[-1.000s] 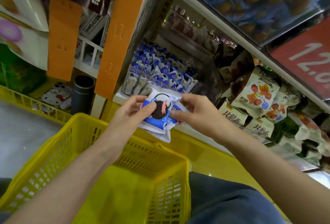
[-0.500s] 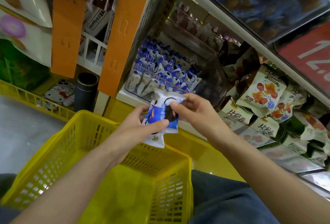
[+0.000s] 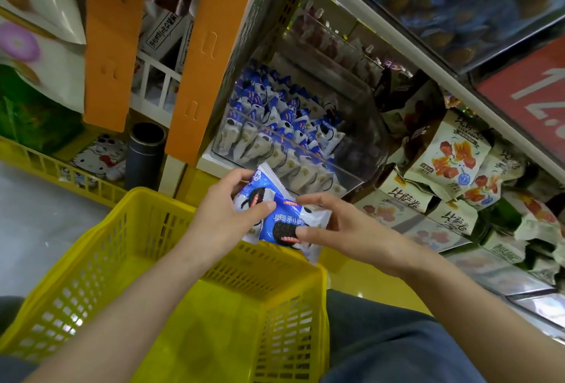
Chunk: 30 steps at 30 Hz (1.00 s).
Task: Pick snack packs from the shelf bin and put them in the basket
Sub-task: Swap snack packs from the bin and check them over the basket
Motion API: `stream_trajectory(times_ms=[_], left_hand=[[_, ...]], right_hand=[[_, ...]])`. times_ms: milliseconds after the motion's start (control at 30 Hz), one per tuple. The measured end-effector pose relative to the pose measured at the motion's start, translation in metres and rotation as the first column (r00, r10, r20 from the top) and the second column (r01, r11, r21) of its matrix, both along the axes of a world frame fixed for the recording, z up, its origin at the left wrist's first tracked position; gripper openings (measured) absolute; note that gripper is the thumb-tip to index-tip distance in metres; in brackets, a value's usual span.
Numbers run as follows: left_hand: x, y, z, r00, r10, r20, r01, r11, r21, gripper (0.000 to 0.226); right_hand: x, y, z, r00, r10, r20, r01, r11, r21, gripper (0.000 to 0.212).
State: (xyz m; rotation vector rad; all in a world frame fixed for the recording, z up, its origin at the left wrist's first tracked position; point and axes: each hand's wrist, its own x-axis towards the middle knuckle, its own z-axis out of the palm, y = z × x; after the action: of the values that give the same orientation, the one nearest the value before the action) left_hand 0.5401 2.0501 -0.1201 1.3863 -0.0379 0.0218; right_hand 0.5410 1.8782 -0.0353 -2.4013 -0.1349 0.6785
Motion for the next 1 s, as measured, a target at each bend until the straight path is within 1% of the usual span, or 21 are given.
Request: stream_trajectory(times_ms=[67,100,133,200,233,267,300,367,400,433,467,500,600,667,733,833,900,933,1000], left_hand=[[-0.001,-0.001,0.001,1.0,0.001,0.017,-0.001,1.0,0.028,0.034],[-0.001,-0.002,0.001,1.0,0.012,0.018,-0.012,1.0,0.022,0.032],[-0.001,-0.002,0.001,1.0,0.026,0.009,-0.026,1.0,0.004,0.029],[0.0,0.0,0.002,0.998,0.052,-0.027,-0.052,0.998,-0.023,0.021],[0.001,0.001,0.002,0.997,0.057,-0.049,-0.059,0.998,-0.035,0.02],[0.002,0.002,0.002,0.996,0.057,-0.071,-0.06,0.997,-0.052,0.02],[0.002,0.003,0.002,0.995,0.054,-0.089,-0.06,0.996,-0.068,0.02],[0.003,0.004,0.002,0.994,0.045,-0.104,-0.054,0.995,-0.082,0.02],[0.003,0.004,0.002,0.993,0.039,-0.107,-0.049,0.995,-0.085,0.02],[0.003,0.003,0.003,0.993,0.035,-0.111,-0.044,0.995,-0.086,0.02],[0.003,0.003,0.003,0.993,0.031,-0.115,-0.041,0.996,-0.084,0.02],[0.002,0.003,0.003,0.992,0.029,-0.12,-0.039,0.996,-0.081,0.02],[0.003,0.004,0.004,0.991,0.026,-0.131,-0.038,0.996,-0.084,0.021],[0.003,0.005,0.005,0.99,0.028,-0.139,-0.041,0.995,-0.092,0.021],[0.004,0.006,0.005,0.988,0.029,-0.149,-0.045,0.994,-0.103,0.021],[0.005,0.006,0.006,0.988,0.023,-0.152,-0.041,0.992,-0.117,0.023],[0.005,0.006,0.007,0.988,0.018,-0.155,-0.038,0.991,-0.125,0.023],[0.005,0.006,0.008,0.988,0.016,-0.155,-0.035,0.992,-0.125,0.023],[0.005,0.007,0.009,0.988,0.014,-0.152,-0.035,0.99,-0.133,0.022]], right_hand=[[-0.003,0.002,-0.001,0.999,-0.002,-0.053,0.005,0.998,0.06,0.048],[-0.004,0.004,0.0,0.998,0.024,-0.054,-0.02,0.998,0.061,0.04],[-0.003,0.004,0.003,0.998,0.051,-0.045,-0.049,0.998,0.038,0.031],[0.005,0.003,0.013,0.999,0.052,0.011,-0.052,0.999,-0.007,0.024],[0.012,0.001,0.018,0.997,0.008,0.072,-0.007,1.0,-0.013,0.023],[0.021,-0.002,0.024,0.986,-0.072,0.153,0.072,0.997,0.007,0.02],[0.033,-0.005,0.029,0.956,-0.169,0.242,0.163,0.986,0.043,0.018],[0.059,-0.01,0.036,0.852,-0.32,0.414,0.304,0.947,0.108,0.022],[0.073,-0.013,0.037,0.797,-0.337,0.502,0.338,0.937,0.092,0.028],[0.088,-0.015,0.037,0.749,-0.315,0.583,0.365,0.93,0.034,0.033],[0.1,-0.016,0.035,0.715,-0.27,0.644,0.395,0.917,-0.054,0.036],[0.111,-0.016,0.032,0.703,-0.215,0.678,0.422,0.894,-0.154,0.038],[0.133,-0.017,0.021,0.739,-0.011,0.674,0.411,0.8,-0.437,0.036],[0.14,-0.018,0.017,0.773,0.057,0.632,0.386,0.748,-0.54,0.034],[0.147,-0.017,0.015,0.815,0.058,0.577,0.366,0.721,-0.589,0.034],[0.156,-0.012,0.013,0.871,0.008,0.491,0.344,0.703,-0.623,0.034],[0.162,-0.008,0.009,0.896,-0.049,0.441,0.341,0.713,-0.613,0.029],[0.164,-0.007,0.008,0.901,-0.097,0.423,0.352,0.733,-0.582,0.027],[0.169,-0.003,0.003,0.887,-0.208,0.413,0.4,0.792,-0.461,0.022]])
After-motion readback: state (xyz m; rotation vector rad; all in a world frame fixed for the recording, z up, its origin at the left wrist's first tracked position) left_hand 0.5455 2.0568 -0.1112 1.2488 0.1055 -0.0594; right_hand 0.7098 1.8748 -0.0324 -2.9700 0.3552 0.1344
